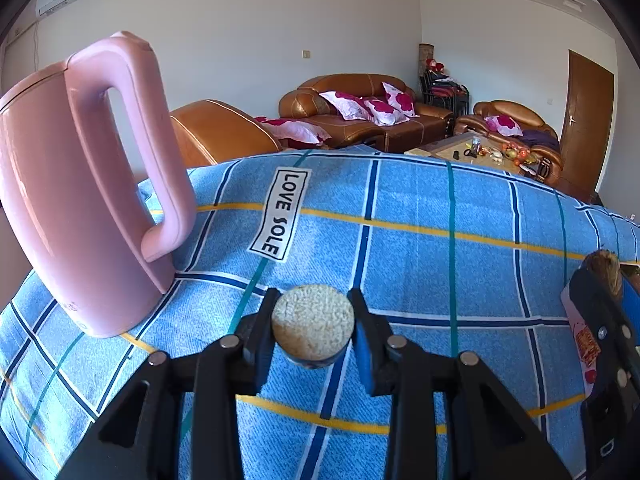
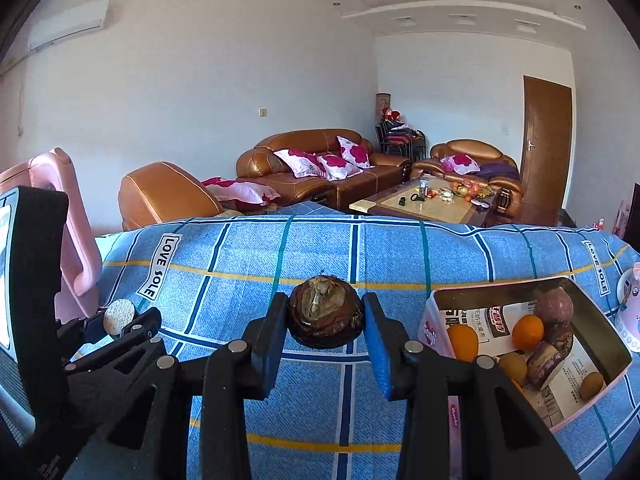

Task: Organize fruits
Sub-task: 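Carry the jar with the left tool toward the tin box while the right tool carries the brown fruit there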

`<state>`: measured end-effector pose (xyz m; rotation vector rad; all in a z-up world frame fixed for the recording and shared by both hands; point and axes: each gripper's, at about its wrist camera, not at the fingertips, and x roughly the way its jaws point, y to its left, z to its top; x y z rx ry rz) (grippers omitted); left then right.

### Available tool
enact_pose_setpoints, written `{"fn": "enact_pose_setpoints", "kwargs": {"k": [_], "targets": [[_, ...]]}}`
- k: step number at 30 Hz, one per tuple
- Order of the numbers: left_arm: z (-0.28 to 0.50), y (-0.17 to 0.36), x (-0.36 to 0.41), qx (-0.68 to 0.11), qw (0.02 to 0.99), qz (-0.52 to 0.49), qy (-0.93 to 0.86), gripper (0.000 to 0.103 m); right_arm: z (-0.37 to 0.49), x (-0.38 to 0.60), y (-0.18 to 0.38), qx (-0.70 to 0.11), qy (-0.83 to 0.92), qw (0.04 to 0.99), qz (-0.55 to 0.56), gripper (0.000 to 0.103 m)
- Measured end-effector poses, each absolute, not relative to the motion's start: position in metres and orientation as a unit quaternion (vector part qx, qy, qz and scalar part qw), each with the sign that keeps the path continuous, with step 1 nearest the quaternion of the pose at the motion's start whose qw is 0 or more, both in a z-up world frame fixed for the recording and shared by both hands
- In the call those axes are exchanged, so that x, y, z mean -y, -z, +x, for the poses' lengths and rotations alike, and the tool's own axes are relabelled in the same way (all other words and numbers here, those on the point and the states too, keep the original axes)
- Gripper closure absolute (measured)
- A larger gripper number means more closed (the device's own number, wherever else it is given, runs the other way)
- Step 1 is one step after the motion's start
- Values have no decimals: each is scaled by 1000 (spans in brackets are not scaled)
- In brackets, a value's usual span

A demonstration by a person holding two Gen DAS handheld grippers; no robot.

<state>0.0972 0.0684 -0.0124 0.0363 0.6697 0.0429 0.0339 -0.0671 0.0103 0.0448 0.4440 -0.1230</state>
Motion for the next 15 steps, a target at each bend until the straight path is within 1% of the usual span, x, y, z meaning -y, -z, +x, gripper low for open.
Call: {"fn": "enact_pose_setpoints", "kwargs": {"k": [15], "targets": [[73,10,-61,-307,951,26,-15,67,18,67,-10,-218,63,974,18,63]]}}
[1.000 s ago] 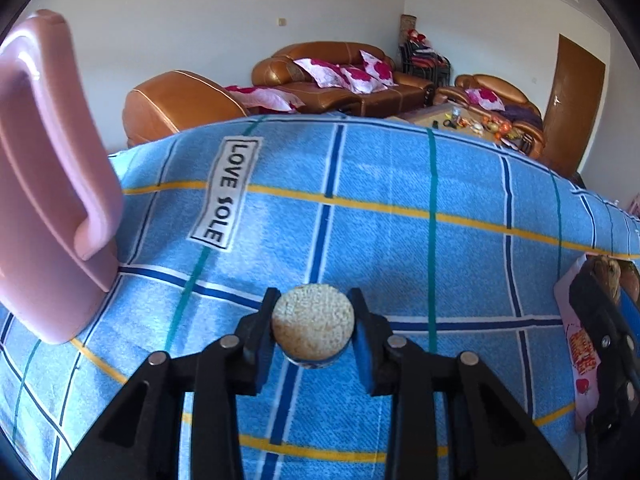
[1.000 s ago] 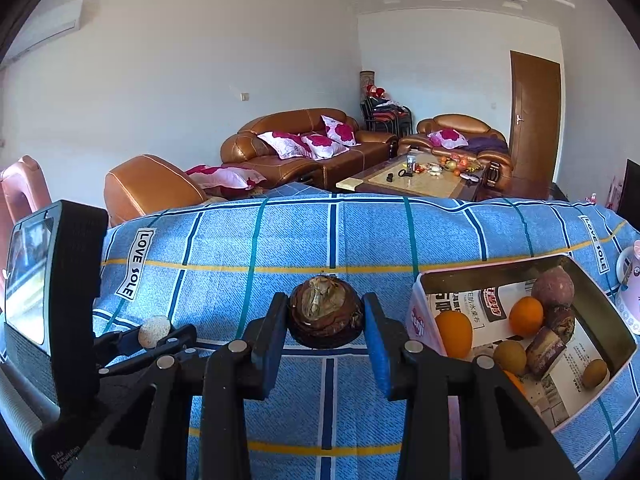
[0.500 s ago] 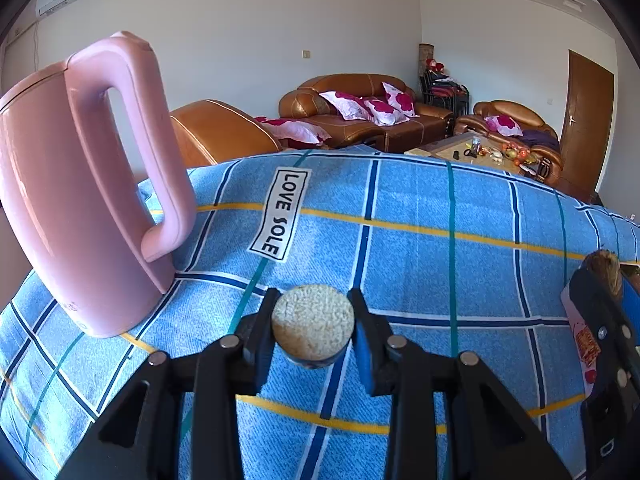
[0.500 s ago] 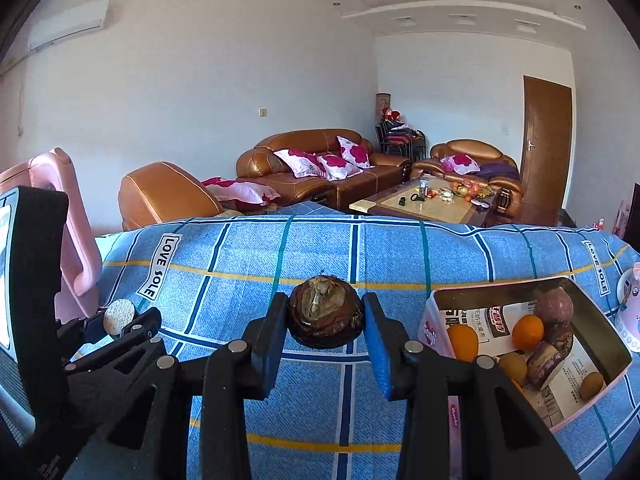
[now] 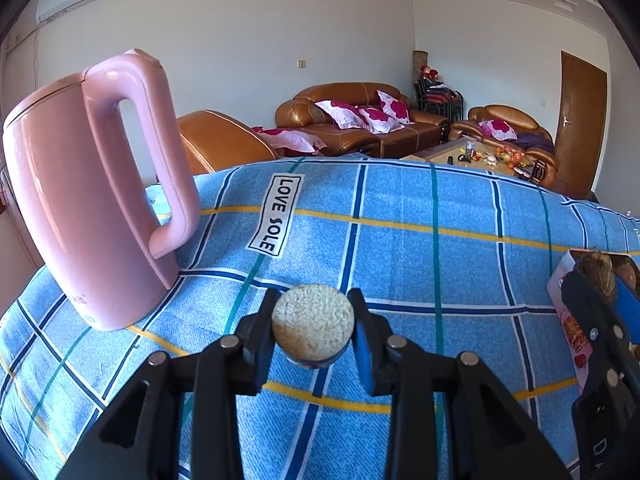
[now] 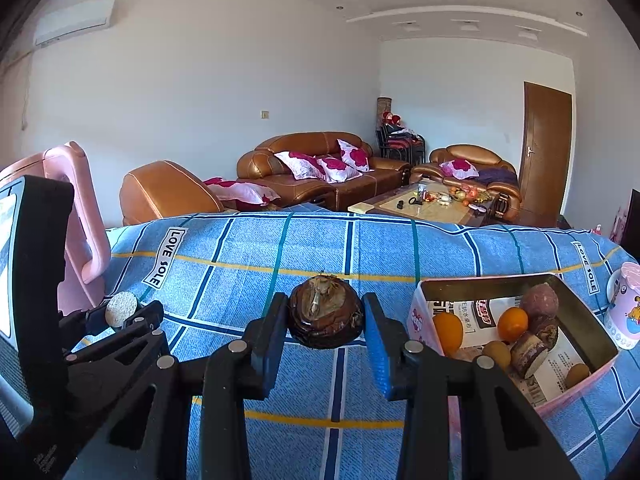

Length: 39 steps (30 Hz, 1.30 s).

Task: Organize fruits
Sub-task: 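Carry the jar with the left tool toward the tin box while the right tool carries the brown fruit there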

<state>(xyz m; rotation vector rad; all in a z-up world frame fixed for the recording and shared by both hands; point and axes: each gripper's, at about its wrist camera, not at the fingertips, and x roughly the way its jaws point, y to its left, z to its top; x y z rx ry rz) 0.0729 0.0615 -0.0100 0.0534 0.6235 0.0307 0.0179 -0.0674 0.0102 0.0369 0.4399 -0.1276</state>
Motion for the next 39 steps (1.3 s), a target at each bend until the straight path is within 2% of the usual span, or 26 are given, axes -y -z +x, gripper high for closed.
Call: {"fn": "enact_pose_setpoints", "kwargs": {"k": [39], "targets": [[20,8,-15,-293,955,41,5,67,-29,107,-11,-220,82,972,28,63]]}}
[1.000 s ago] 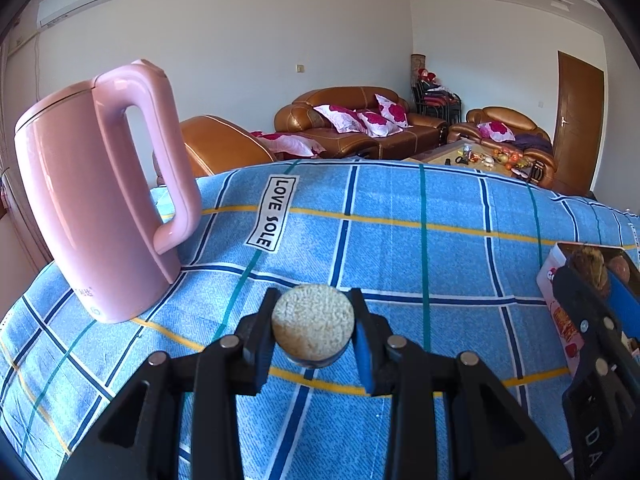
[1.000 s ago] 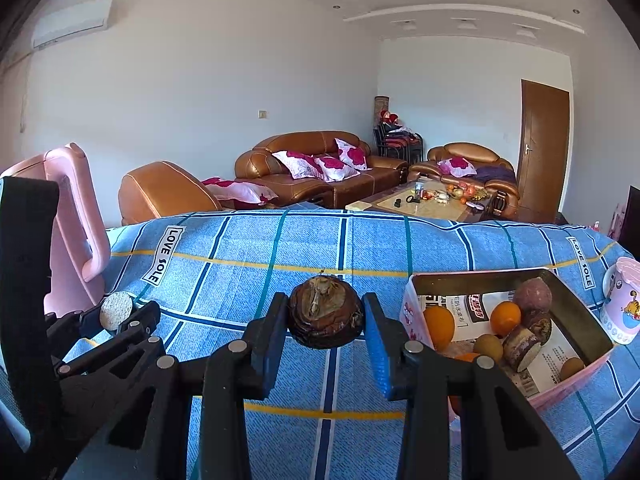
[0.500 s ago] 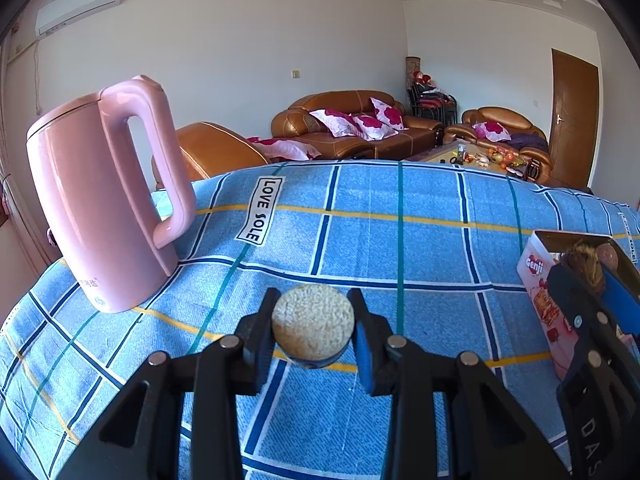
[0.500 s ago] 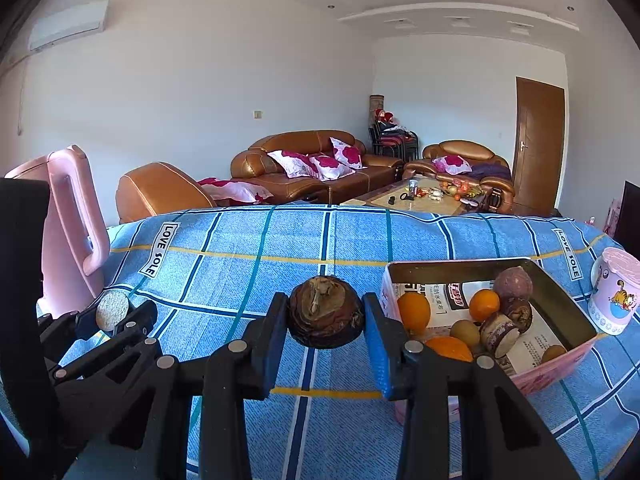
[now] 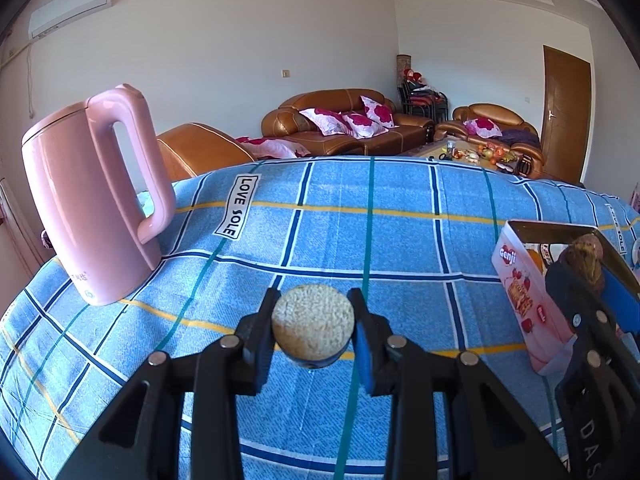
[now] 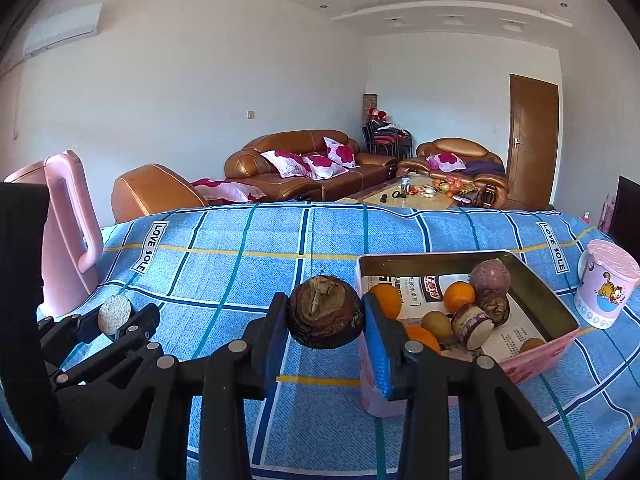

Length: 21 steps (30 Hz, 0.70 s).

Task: Organize fruits
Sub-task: 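Carry the jar with the left tool toward the tin box while the right tool carries the brown fruit there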

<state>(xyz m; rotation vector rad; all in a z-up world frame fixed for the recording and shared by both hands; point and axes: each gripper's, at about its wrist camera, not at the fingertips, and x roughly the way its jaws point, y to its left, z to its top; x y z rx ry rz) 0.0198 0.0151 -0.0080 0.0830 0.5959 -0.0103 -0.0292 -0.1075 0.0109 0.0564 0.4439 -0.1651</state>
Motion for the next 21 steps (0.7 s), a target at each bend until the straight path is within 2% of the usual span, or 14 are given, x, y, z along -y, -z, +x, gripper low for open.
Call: {"fn": "enact_pose_setpoints", "kwargs": {"k": [21], "targets": [[5,6,35,-288,955,55,36,67,-54,159,-15,-205,122,971,16,63]]}}
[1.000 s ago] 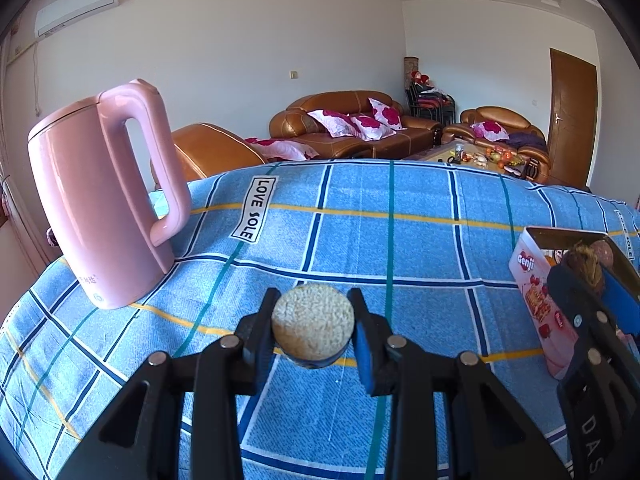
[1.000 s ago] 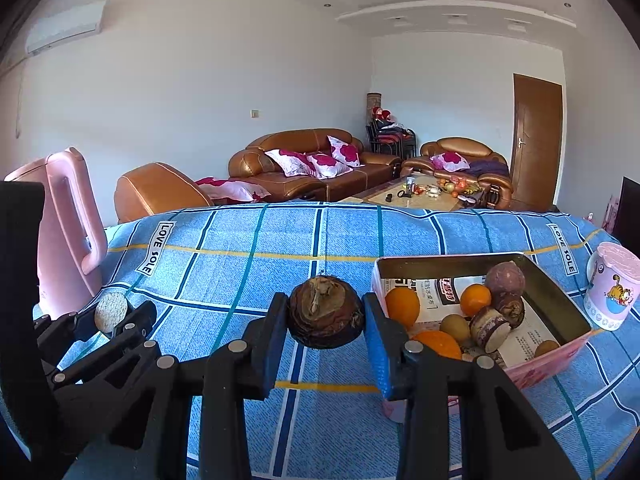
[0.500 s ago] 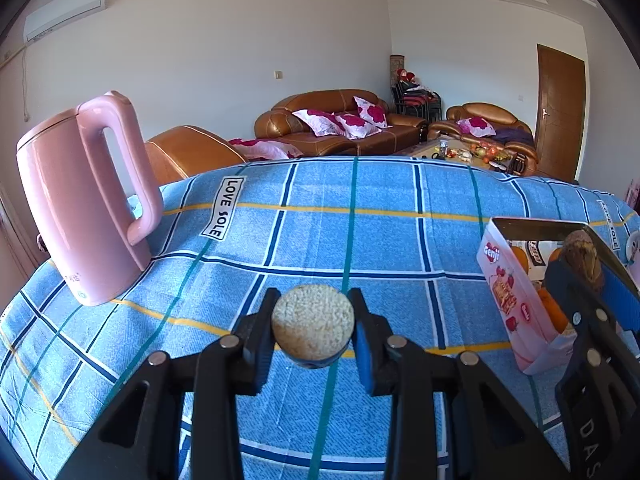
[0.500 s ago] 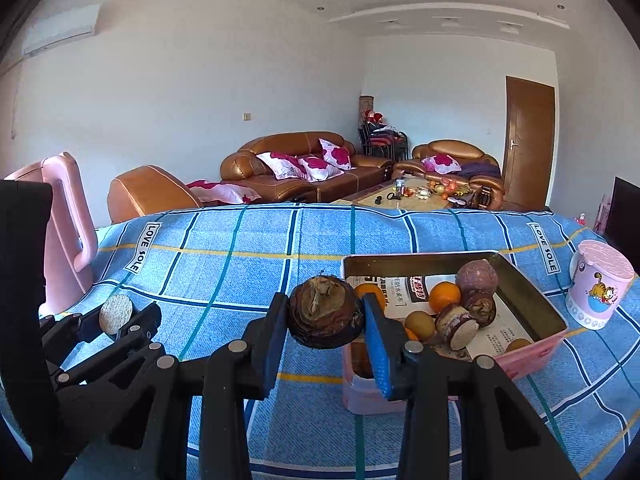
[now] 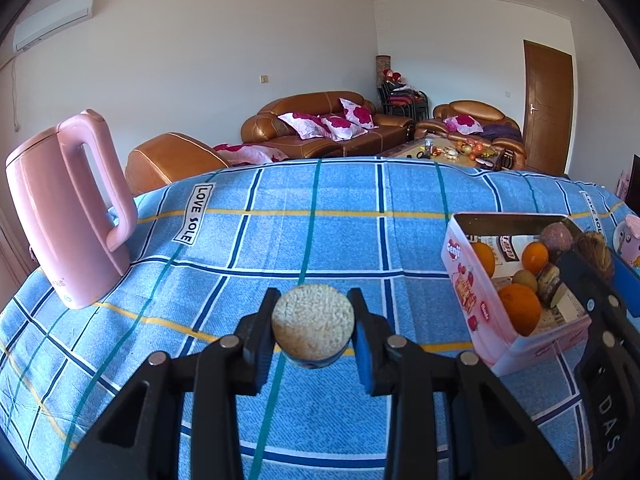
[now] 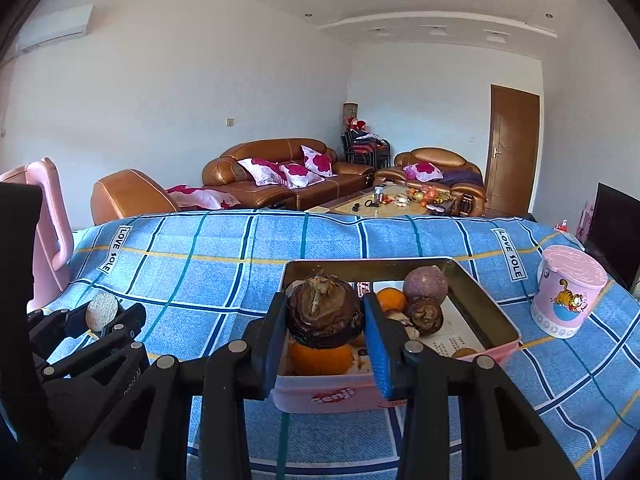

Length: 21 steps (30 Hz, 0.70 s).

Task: Organize fruits
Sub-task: 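Carry the jar with the left tool toward the tin box while the right tool carries the brown fruit there, then lower the jar into the tin box and open the left tool while the right tool releases the brown fruit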

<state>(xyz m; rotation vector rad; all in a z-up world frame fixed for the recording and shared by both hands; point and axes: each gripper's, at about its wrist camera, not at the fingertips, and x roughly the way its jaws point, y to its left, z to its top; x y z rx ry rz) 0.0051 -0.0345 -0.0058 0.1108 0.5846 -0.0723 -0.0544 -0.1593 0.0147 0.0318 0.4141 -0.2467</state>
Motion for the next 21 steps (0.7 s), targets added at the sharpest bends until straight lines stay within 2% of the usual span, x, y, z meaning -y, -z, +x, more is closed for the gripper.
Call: {"fn": "enact_pose_setpoints", "kwargs": {"k": [21], "targets": [[-11,3,90,-281,953,75,79,67,-71,215,-16,-200,157,967,19,63]]}}
